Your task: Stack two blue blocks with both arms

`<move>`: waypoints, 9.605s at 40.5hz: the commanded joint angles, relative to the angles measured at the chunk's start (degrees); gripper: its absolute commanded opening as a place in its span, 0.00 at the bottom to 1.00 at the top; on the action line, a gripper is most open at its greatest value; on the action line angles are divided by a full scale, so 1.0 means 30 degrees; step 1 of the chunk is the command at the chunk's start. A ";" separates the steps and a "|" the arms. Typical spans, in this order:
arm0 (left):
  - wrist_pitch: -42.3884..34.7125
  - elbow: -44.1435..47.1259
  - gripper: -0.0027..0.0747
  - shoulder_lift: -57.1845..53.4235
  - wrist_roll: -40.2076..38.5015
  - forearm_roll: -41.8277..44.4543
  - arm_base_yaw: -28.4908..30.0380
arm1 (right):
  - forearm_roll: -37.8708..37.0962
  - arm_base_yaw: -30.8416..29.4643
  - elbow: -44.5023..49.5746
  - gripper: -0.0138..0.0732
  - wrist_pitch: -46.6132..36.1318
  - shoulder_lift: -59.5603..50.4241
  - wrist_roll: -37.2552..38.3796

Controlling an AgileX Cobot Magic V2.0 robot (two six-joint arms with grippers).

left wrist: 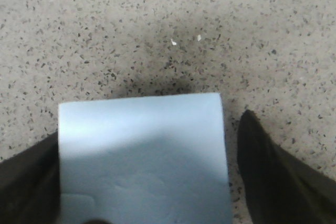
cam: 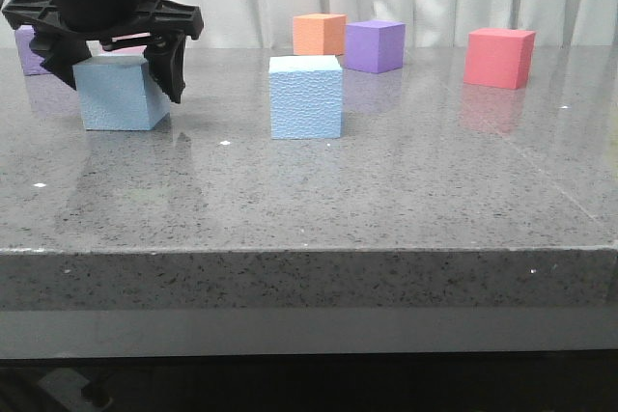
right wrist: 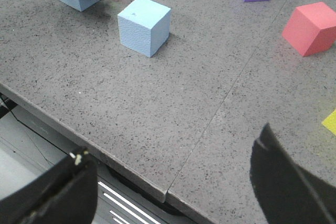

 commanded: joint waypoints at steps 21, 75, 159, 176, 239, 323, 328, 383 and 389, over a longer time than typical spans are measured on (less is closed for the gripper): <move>-0.0304 -0.0833 0.49 -0.0970 -0.0175 -0.0145 -0.0180 | 0.0204 -0.0119 -0.0431 0.85 -0.1298 0.0030 -0.0159; 0.3836 -0.6682 0.48 -0.0776 3.1341 -1.2941 -0.2245 | 0.0204 -0.0119 -0.0431 0.85 -0.1298 0.0030 -0.0159; 0.2299 -0.8468 0.74 -0.1391 2.5979 -1.2354 -0.2252 | 0.0204 -0.0119 -0.0431 0.85 -0.1298 0.0030 -0.0159; 0.1968 -0.8918 0.74 -0.3828 1.2832 -0.6909 -0.2252 | 0.0204 -0.0119 -0.0431 0.85 -0.1298 0.0030 -0.0159; -0.0245 1.4294 0.62 -2.4424 0.2163 -0.0865 -0.2252 | 0.0085 -0.0119 -0.0431 0.85 -0.1316 0.0030 -0.0159; -1.4941 2.9239 0.01 -3.5560 0.3177 -0.3201 0.6743 | 0.0102 -0.0119 -0.0415 0.02 -0.1339 0.0030 -0.0159; -1.4710 2.9629 0.01 -3.5895 0.3177 -0.3442 0.6943 | 0.0102 -0.0119 -0.0415 0.02 -0.1339 0.0030 -0.0159; -1.6720 2.9665 0.01 -3.6267 0.5333 -0.3430 0.5952 | 0.0102 -0.0119 -0.0415 0.02 -0.1303 0.0030 -0.0159; -1.6720 2.9665 0.01 -3.6267 0.5333 -0.3430 0.5952 | 0.0102 -0.0119 -0.0415 0.02 -0.1303 0.0030 -0.0159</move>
